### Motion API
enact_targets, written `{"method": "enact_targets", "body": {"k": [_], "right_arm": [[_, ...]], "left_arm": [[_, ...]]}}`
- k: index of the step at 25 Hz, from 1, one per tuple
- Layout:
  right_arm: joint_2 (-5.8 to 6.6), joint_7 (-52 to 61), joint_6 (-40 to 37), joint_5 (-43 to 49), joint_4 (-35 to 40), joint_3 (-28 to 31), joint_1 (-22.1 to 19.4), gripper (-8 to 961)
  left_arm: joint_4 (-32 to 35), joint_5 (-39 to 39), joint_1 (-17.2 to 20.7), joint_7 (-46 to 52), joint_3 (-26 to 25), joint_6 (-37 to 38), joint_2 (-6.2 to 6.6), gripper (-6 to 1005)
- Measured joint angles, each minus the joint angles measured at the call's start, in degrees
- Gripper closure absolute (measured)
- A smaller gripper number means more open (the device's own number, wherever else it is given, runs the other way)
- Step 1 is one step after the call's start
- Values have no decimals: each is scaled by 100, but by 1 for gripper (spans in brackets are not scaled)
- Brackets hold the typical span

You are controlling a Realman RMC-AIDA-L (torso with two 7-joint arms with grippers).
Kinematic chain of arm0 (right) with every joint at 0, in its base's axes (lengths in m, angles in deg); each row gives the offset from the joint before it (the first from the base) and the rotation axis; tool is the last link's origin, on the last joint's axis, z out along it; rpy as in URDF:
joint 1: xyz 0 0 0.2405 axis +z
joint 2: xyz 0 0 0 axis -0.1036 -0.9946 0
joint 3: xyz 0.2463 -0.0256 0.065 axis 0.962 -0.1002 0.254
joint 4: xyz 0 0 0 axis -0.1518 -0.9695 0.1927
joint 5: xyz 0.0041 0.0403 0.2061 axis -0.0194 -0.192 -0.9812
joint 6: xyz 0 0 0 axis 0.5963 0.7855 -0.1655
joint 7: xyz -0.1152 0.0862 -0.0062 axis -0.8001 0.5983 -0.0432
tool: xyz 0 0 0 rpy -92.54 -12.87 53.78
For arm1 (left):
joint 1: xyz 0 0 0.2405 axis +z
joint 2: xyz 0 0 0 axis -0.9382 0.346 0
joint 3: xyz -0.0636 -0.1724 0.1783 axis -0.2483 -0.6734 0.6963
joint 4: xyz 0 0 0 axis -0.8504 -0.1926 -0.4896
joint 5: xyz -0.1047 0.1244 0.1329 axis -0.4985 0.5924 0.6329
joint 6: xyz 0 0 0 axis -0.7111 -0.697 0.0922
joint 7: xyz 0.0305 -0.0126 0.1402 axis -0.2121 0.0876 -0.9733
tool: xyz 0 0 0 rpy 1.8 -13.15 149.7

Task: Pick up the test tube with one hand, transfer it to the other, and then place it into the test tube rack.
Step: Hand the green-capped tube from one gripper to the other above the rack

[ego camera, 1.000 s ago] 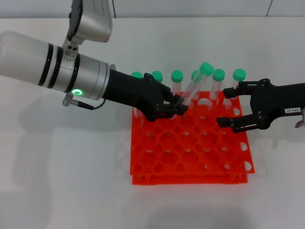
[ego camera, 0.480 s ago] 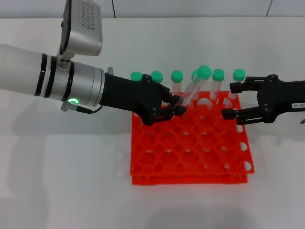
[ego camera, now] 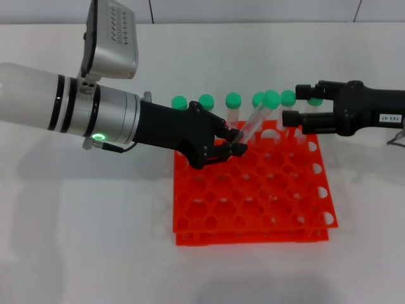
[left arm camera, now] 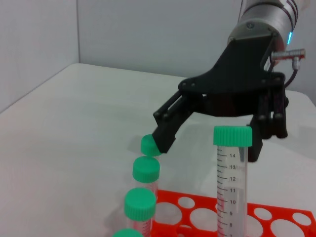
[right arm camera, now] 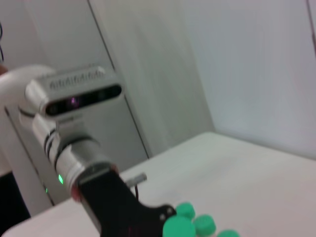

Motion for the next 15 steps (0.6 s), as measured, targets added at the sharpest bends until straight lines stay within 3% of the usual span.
{"method": "enact_targets", "body": {"k": [15], "right_arm": [[-52, -212, -312, -801, -761, -9, 55, 246]], "left_arm": [[-2, -108, 53, -63, -26, -19, -9, 759]]}}
